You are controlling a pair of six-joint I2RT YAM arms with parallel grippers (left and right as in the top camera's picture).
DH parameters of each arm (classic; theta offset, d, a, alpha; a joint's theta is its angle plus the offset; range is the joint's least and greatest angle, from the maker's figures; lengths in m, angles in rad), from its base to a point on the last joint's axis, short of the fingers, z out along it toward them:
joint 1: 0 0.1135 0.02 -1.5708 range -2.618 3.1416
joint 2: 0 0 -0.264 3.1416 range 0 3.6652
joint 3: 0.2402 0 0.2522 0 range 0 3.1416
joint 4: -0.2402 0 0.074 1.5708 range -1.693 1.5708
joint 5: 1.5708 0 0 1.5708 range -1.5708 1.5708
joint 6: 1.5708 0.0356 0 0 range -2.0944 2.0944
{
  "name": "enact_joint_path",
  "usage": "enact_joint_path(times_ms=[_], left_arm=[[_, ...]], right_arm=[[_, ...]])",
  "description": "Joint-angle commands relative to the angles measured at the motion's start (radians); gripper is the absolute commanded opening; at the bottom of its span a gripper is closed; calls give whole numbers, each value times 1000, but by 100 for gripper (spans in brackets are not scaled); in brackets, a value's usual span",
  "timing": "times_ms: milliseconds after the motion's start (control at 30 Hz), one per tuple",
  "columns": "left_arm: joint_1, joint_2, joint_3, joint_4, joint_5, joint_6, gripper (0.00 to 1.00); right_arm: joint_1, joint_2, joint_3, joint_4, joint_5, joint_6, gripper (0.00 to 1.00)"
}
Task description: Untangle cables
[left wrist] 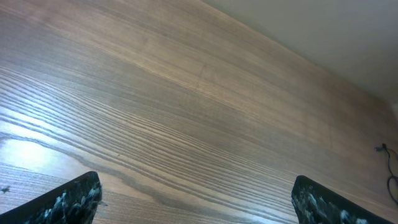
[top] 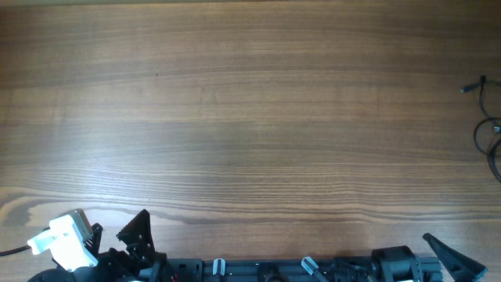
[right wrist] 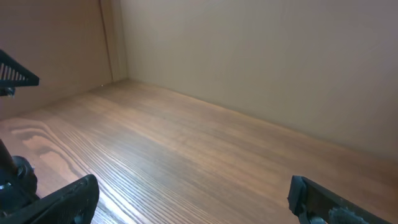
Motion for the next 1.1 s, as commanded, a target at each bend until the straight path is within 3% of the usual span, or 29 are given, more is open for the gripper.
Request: enact_joint_path(times_ms=[0,133,267,367,500,767,933,1067], left_arm=[[4,-5,-2,2,-6,2,100],[4,-5,-2,2,-6,2,100],[4,-5,-2,2,-6,2,100],[4,-5,-2,2,-6,2,100],[4,-5,-2,2,-6,2,100],[5,-5,-2,2,-6,2,100],[4,-5,-2,2,-6,2,100],[4,-5,-2,2,-6,2,100]], right_arm=[[6,-14,-95,2,13,88,99],[6,-14,-219,23,-65,147,100],[6,-14,-225,3,-54,146,100],[6,-14,-225,-125,-37,150,100],[6,-14,-225,-126,-35,255,100],[6,-14,-225,-104,133,252,100],[3,-14,-260,299,148,277,100],[1,-24,-402,558,140,273,100]])
